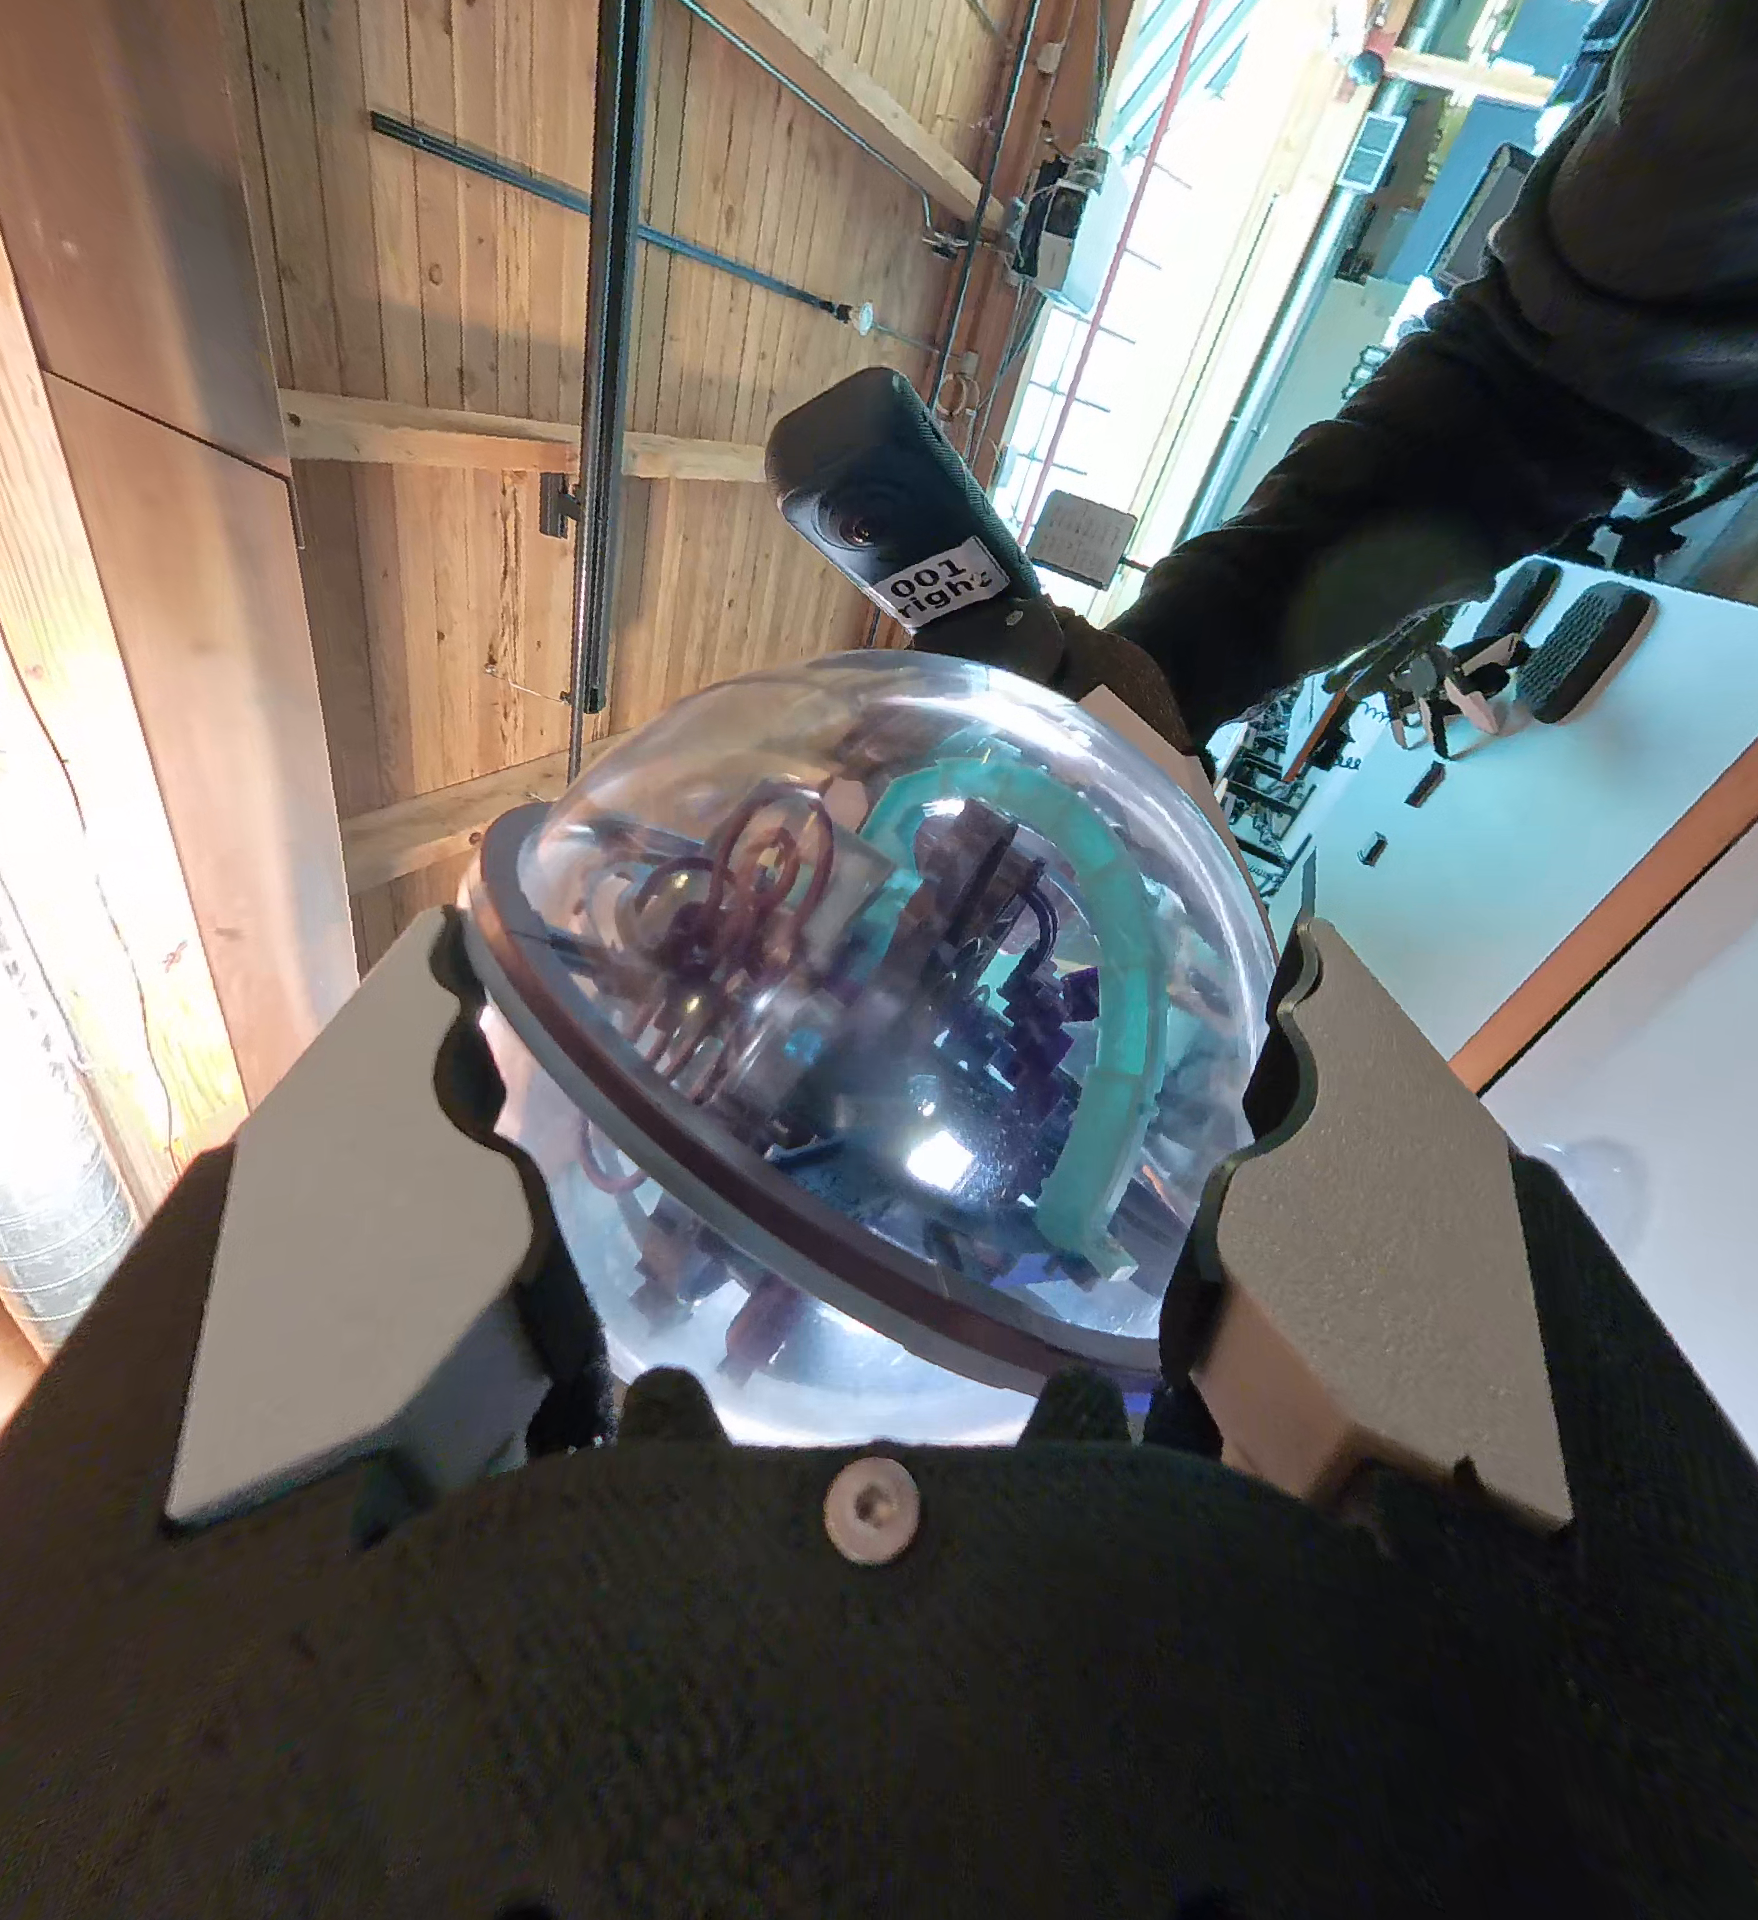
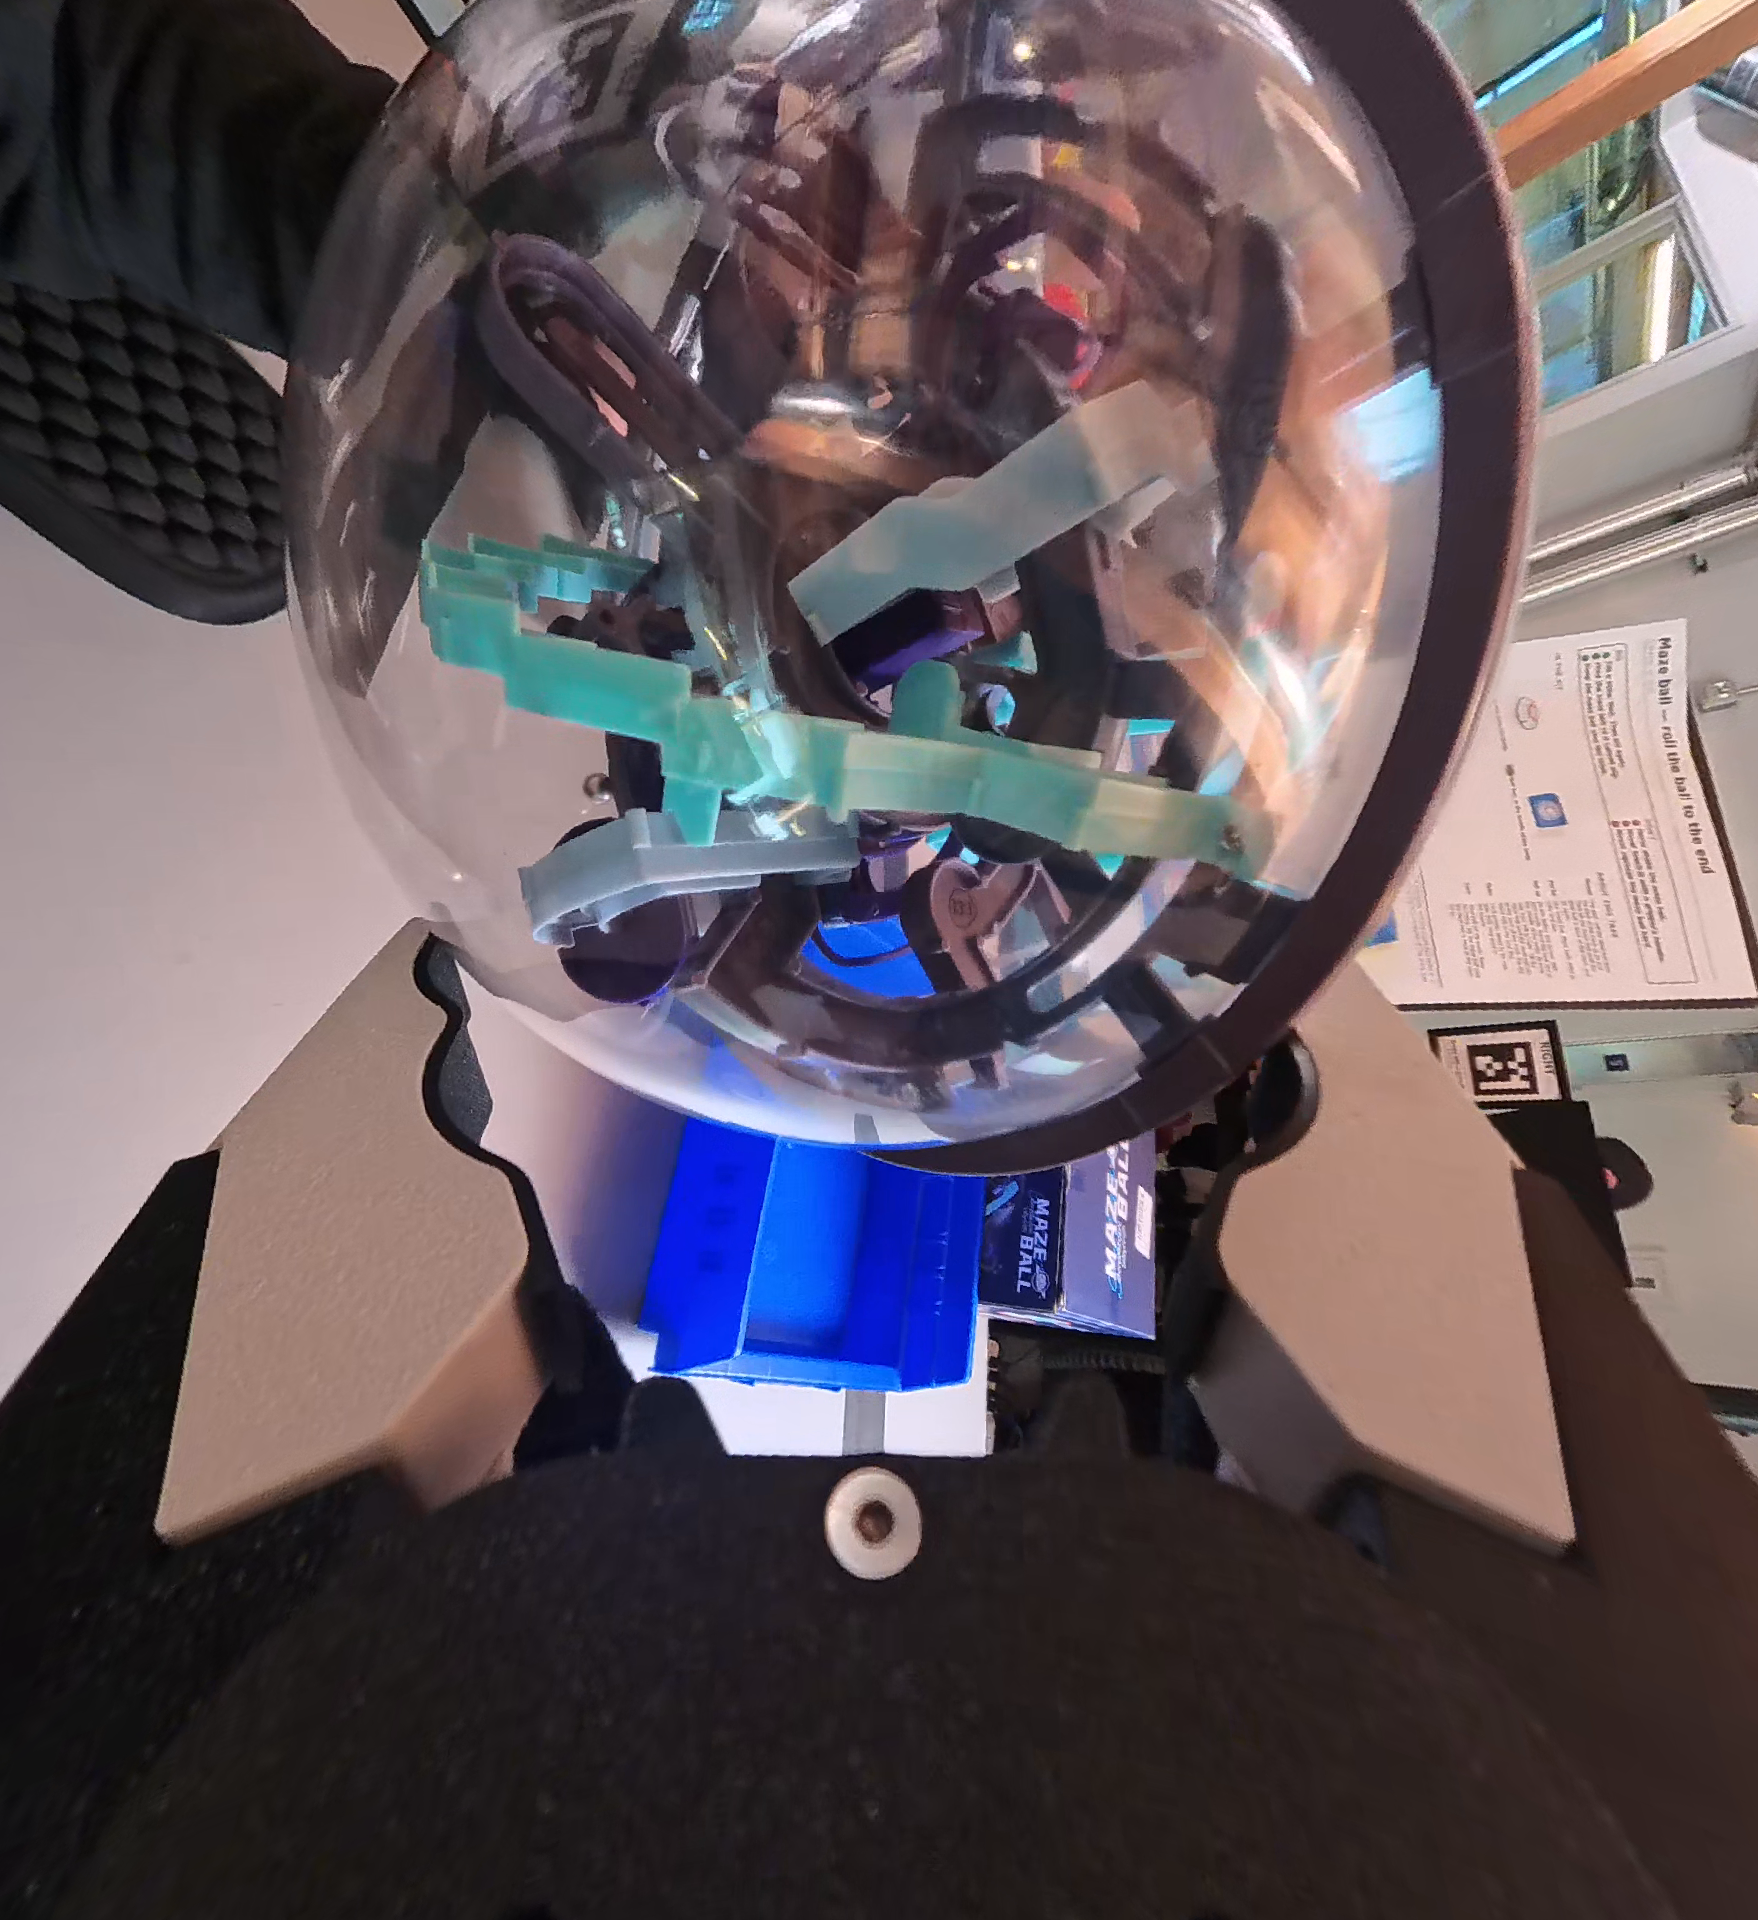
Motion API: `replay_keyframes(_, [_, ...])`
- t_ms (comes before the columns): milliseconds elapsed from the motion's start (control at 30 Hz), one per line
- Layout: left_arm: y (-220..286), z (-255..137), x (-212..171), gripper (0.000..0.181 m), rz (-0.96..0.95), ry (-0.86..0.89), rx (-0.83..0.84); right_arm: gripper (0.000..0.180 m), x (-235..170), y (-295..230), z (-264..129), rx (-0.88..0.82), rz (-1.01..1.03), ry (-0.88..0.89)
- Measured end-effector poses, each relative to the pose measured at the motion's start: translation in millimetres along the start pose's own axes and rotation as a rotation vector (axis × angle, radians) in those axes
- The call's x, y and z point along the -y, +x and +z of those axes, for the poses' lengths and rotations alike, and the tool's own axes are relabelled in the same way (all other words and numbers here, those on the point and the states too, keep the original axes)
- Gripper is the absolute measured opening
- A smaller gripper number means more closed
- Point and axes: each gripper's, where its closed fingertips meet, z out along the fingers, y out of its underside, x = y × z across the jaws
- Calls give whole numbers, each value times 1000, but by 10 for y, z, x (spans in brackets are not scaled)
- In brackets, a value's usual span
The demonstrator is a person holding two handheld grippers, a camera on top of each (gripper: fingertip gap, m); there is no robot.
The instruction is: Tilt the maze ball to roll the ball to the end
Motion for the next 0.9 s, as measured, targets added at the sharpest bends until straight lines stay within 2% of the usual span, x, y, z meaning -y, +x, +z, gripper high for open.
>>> replay_keyframes(467, [36,-45,-54,146,-33,-1,16,148,-52,-49,51,27,24,-10])
replay_keyframes(900, [96,-98,-145,146,-145,1,40,148,-148,-150,118,91,110,-19])
